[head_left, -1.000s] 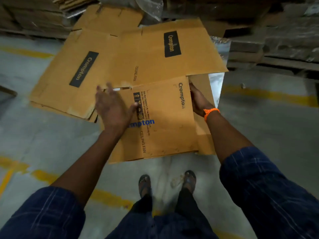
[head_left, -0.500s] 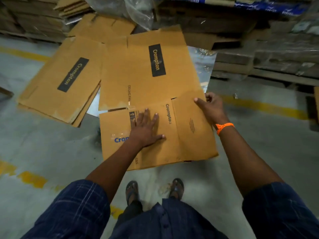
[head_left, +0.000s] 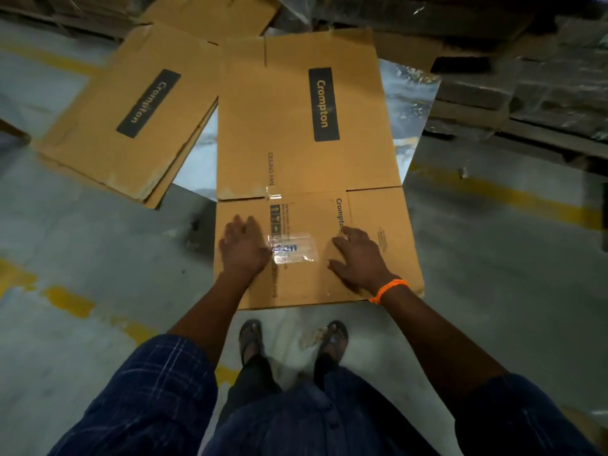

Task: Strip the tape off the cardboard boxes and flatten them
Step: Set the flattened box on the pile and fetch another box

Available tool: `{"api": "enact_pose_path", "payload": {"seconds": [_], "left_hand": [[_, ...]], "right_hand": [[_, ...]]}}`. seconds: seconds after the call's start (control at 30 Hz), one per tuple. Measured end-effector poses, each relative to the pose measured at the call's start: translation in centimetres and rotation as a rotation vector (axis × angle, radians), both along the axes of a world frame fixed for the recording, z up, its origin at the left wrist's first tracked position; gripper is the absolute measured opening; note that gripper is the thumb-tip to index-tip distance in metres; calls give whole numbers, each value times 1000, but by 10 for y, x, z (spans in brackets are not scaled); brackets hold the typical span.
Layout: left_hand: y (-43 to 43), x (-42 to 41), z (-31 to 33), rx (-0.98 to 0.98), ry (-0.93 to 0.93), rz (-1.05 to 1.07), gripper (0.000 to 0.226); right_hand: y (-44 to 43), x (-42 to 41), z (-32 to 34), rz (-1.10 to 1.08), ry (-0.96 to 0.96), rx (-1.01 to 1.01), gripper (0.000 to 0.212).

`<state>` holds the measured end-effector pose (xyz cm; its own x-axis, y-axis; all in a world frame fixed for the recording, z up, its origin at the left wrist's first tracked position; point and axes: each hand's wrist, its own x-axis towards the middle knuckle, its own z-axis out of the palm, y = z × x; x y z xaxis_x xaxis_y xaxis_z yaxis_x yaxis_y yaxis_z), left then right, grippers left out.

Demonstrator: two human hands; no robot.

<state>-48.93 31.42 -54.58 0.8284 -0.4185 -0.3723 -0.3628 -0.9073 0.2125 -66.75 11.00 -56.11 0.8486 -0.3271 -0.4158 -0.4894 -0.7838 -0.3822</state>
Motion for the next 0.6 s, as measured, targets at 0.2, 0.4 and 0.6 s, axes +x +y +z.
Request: {"api": "enact_pose_path", "payload": {"seconds": [0.2, 0.4, 0.6], "left_hand": [[58, 41, -28, -378, 625, 815, 68], [46, 53, 1, -502, 339, 662, 59], [52, 98, 63, -477, 80, 367, 43]], "right_hand": [[-28, -24, -6, -827, 28, -81, 121], [-58, -57, 44, -1078, -56, 480, 53], [23, -15, 74, -1015, -221, 495, 38]]}}
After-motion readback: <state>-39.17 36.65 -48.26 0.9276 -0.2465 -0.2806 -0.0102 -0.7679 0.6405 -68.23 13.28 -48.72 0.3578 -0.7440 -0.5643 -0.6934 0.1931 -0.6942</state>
